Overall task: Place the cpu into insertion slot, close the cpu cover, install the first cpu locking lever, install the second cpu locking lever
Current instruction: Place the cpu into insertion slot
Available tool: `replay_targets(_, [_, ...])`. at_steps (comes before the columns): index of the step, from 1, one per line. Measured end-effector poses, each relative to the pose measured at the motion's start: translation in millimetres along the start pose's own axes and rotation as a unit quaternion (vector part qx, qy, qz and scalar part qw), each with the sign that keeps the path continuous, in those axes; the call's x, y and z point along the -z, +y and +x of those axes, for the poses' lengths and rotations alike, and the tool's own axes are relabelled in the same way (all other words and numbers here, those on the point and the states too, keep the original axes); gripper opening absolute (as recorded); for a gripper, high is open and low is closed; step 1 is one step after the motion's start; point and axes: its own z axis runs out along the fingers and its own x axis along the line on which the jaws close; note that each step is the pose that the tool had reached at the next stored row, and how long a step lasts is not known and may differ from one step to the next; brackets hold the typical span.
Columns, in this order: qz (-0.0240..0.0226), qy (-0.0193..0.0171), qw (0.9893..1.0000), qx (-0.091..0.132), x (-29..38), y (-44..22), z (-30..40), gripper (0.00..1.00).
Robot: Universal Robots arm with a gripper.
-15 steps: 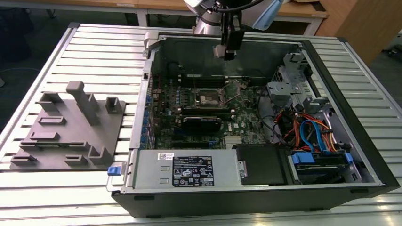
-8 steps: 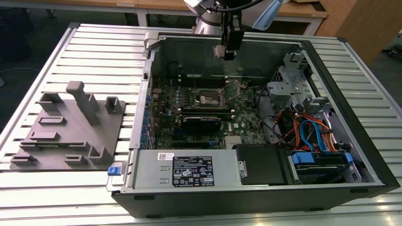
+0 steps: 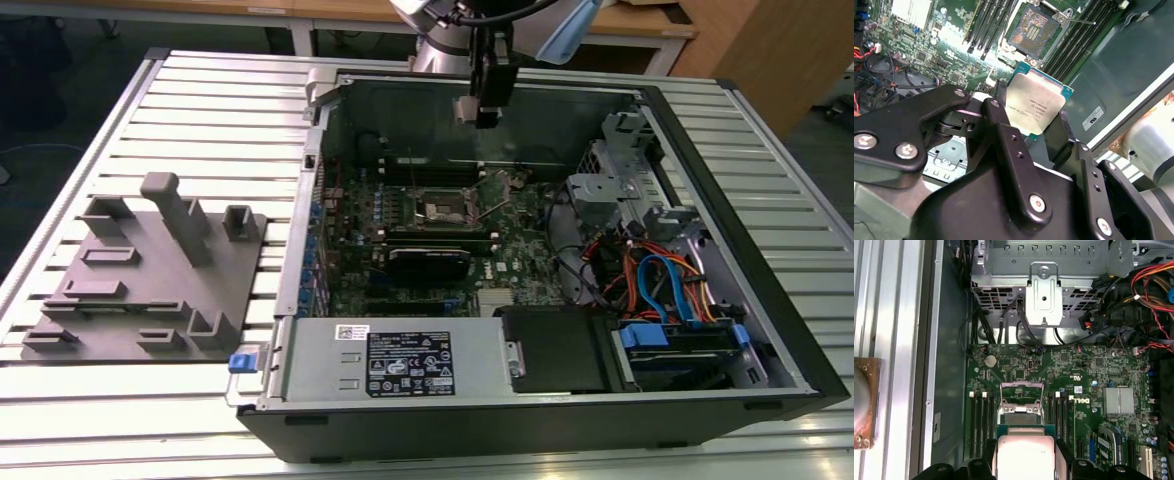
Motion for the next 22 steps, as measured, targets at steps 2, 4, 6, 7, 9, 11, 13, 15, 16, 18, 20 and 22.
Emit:
replay_targets(2, [-0.0002,-0.0017,0.9998,-0.018,-0.3,0.0,0.0,0.54])
replay_targets(4, [-0.0003,-0.0025,0.9996,-0.027,-0.4,-0.1,-0.1,0.54])
replay_targets(6, [-0.0004,-0.0026,0.9996,-0.029,-0.5,-0.1,-0.1,0.54])
replay_targets(7, [-0.0004,-0.0028,0.9995,-0.031,-0.5,-0.1,-0.1,0.54])
replay_targets(9, [-0.0005,-0.0028,0.9995,-0.031,-0.5,-0.1,-0.1,0.54])
replay_targets(11, [-0.0004,-0.0029,0.9995,-0.031,-0.5,-0.1,-0.1,0.54])
replay_targets(13, [-0.0004,-0.0029,0.9995,-0.032,-0.5,-0.1,-0.1,0.54])
replay_targets(15, [-0.0005,-0.0029,0.9995,-0.032,-0.5,0.0,-0.1,0.54])
replay_targets(16, [-0.0005,-0.0029,0.9995,-0.032,-0.5,-0.1,-0.1,0.54])
replay_targets(18, [-0.0005,-0.0031,0.9994,-0.034,-0.5,-0.1,-0.1,0.54])
replay_targets(20, [-0.0006,-0.0034,0.9993,-0.038,-0.6,-0.1,-0.1,0.54])
replay_targets(22, [-0.0008,-0.0041,0.9989,-0.047,-0.9,-0.1,0.0,0.54])
